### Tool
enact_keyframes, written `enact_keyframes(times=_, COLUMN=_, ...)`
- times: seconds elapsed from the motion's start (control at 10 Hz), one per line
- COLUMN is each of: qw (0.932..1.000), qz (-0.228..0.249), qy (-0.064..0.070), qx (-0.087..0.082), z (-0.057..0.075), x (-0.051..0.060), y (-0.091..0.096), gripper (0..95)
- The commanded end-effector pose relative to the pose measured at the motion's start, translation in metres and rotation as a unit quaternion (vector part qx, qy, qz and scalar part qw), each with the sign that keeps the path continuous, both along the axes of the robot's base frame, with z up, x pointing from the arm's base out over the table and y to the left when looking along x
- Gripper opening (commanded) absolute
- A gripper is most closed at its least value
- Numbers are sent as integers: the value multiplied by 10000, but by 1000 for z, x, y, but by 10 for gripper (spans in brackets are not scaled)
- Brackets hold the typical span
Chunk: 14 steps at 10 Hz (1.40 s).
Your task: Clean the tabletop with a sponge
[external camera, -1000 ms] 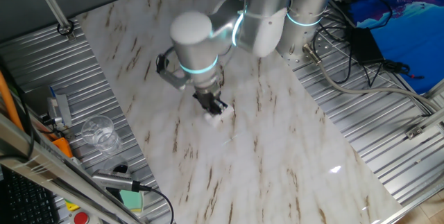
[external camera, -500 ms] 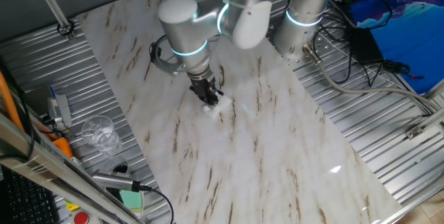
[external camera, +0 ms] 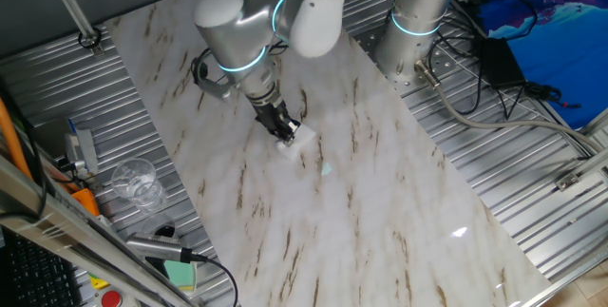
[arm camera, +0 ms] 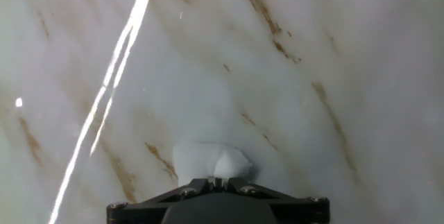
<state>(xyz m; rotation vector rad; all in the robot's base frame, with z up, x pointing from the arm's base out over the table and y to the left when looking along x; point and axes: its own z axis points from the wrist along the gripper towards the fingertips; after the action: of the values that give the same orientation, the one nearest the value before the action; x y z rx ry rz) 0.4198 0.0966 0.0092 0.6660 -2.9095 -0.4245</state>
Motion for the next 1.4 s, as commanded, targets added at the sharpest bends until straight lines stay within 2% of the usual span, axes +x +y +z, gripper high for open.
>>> enact_keyframes(times=0.1, qw=9991, qz=175, qy=-143, qx=-364, z=-1, x=1, y=-1, gripper=0)
enact_keyframes(times=0.2, qw=9985, qz=270, qy=-161, qx=-446, z=-1, x=1, y=-1, gripper=0)
enact_keyframes(times=0.3, qw=9984, qz=329, qy=-159, qx=-438, z=-1, x=1, y=-1, gripper=0)
enact_keyframes(times=0.7, qw=9982, qz=201, qy=-114, qx=-560, z=-1, x=1, y=-1, gripper=0)
enact_keyframes(times=0.9, qw=9967, qz=82, qy=-77, qx=-806, z=-1, x=1, y=-1, gripper=0)
enact_keyframes(times=1.1, qw=9944, qz=-186, qy=-95, qx=-1035, z=-1, x=1, y=-1, gripper=0)
enact_keyframes(times=1.4, qw=9916, qz=-669, qy=-84, qx=-1105, z=-1, x=1, y=-1, gripper=0)
